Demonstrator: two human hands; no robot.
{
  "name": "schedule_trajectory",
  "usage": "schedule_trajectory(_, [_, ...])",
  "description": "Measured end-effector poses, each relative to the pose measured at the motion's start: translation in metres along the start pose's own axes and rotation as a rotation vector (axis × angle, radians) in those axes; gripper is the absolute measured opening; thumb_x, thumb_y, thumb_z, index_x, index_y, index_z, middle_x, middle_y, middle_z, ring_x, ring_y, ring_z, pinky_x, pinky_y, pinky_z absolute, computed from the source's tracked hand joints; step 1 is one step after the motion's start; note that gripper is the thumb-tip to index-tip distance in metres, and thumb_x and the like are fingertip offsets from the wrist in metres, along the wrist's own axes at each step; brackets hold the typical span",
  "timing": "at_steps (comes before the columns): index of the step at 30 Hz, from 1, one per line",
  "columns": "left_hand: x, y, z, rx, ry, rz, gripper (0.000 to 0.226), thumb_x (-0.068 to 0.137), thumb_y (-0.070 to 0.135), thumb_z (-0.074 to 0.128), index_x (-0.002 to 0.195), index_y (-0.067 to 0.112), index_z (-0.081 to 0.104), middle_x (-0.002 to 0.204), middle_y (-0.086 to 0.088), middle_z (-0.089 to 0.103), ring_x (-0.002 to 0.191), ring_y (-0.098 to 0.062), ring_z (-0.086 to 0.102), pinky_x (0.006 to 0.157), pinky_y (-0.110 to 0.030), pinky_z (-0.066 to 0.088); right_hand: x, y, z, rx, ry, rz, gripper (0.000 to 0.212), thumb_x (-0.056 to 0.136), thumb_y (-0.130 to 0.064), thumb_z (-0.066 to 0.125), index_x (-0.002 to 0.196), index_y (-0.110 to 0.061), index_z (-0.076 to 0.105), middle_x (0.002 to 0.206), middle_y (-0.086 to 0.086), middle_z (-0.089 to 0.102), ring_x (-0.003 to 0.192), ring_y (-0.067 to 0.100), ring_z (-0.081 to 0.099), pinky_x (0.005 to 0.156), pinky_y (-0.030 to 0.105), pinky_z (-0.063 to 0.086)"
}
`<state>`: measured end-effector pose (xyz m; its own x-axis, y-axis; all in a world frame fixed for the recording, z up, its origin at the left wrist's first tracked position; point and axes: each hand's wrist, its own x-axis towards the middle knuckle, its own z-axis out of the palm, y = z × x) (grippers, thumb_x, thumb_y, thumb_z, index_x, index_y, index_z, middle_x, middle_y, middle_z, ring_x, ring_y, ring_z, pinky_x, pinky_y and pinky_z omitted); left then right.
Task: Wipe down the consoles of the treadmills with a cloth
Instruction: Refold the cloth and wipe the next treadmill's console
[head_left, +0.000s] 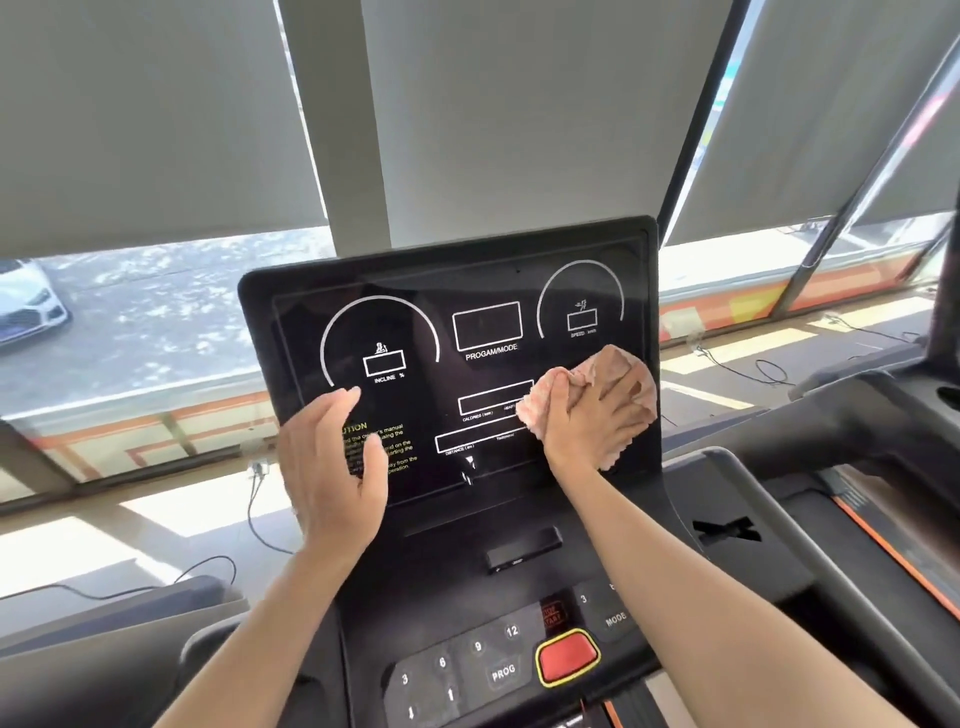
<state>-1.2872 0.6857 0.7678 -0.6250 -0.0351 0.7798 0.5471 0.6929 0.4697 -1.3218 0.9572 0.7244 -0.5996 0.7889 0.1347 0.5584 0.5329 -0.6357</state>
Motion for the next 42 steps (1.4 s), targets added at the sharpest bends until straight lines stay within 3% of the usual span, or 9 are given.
schedule_trajectory(7, [0.123,0.057,0.045,0.148,-0.332,0.385,0.040,0.090,0.032,0.057,0.128,0.023,0.065,0.127,0.004,0.067,0.118,-0.023,0.059,0.104,-0.041,0.038,0.051,-0.047,-0.036,-0.029,0.060,-0.135,0.085,0.088,-0.081,0.005,0.160,-0.036,-0.002,0.171,0.013,-0.009,0.152,0.055,0.002,0.123,0.063,-0.001])
schedule_trajectory(10, [0.165,0.073,0.071,0.281,-0.445,0.467,0.049,0.092,0.041,0.052,0.137,0.024,0.059,0.137,0.001,0.062,0.125,-0.026,0.054,0.106,-0.044,0.038,0.069,-0.070,-0.053,-0.025,0.083,-0.245,0.078,0.094,-0.077,0.013,0.161,-0.040,-0.006,0.171,0.016,-0.007,0.155,0.049,-0.003,0.121,0.060,-0.012])
schedule_trajectory(13, [0.194,0.083,0.094,0.378,-0.580,0.490,0.056,0.099,0.049,0.047,0.149,0.024,0.046,0.148,-0.004,0.054,0.132,-0.031,0.051,0.107,-0.048,0.038,0.086,-0.087,-0.068,-0.010,0.125,-0.344,0.073,0.097,-0.074,0.019,0.160,-0.044,-0.004,0.171,0.013,-0.009,0.156,0.044,-0.005,0.124,0.062,-0.008])
schedule_trajectory(15, [0.202,0.083,0.106,0.417,-0.644,0.486,0.058,0.102,0.055,0.038,0.153,0.028,0.038,0.146,-0.003,0.056,0.125,-0.031,0.057,0.097,-0.046,0.046,0.098,-0.095,-0.076,-0.020,0.141,-0.377,0.071,0.096,-0.076,0.019,0.159,-0.047,0.007,0.172,0.008,-0.007,0.156,0.043,-0.003,0.124,0.063,-0.003])
schedule_trajectory(19, [0.199,0.076,0.113,0.456,-0.573,0.551,0.056,0.103,0.056,0.032,0.151,0.028,0.040,0.134,0.000,0.064,0.106,-0.028,0.066,0.073,-0.040,0.050,0.127,-0.096,-0.088,-0.014,0.203,-0.446,0.061,0.093,-0.076,0.023,0.143,-0.044,0.038,0.166,0.002,0.020,0.147,0.042,0.024,0.118,0.062,0.026])
schedule_trajectory(22, [0.195,0.074,0.113,0.422,-0.549,0.566,0.054,0.103,0.053,0.036,0.148,0.026,0.044,0.130,0.000,0.066,0.102,-0.029,0.066,0.070,-0.039,0.051,0.138,-0.085,-0.088,0.077,0.201,-0.450,0.053,0.095,-0.073,0.027,0.139,-0.045,0.039,0.162,-0.003,0.023,0.137,0.037,0.037,0.107,0.057,0.042])
schedule_trajectory(28, [0.193,0.078,0.112,0.421,-0.515,0.543,0.050,0.103,0.049,0.043,0.147,0.026,0.047,0.129,0.000,0.068,0.101,-0.031,0.067,0.063,-0.032,0.037,0.115,-0.041,-0.068,0.162,0.197,-0.325,0.071,0.097,-0.072,0.024,0.159,-0.044,0.006,0.161,-0.002,0.029,0.135,0.031,0.044,0.108,0.050,0.044])
schedule_trajectory(34, [0.189,0.081,0.113,0.454,-0.505,0.576,0.049,0.103,0.044,0.045,0.146,0.020,0.047,0.125,-0.008,0.069,0.090,-0.036,0.067,0.059,-0.032,0.035,0.076,0.034,-0.030,0.104,0.164,-0.147,0.069,0.098,-0.070,0.022,0.154,-0.031,0.026,0.138,0.003,0.049,0.118,0.028,0.054,0.098,0.049,0.051])
schedule_trajectory(42, [0.190,0.078,0.115,0.472,-0.474,0.610,0.049,0.103,0.041,0.044,0.145,0.016,0.046,0.123,-0.015,0.068,0.087,-0.040,0.066,0.059,-0.035,0.036,0.042,0.106,-0.005,0.167,0.015,0.086,0.085,0.088,-0.084,0.013,0.140,-0.022,0.042,0.123,0.006,0.053,0.112,0.032,0.061,0.091,0.051,0.054])
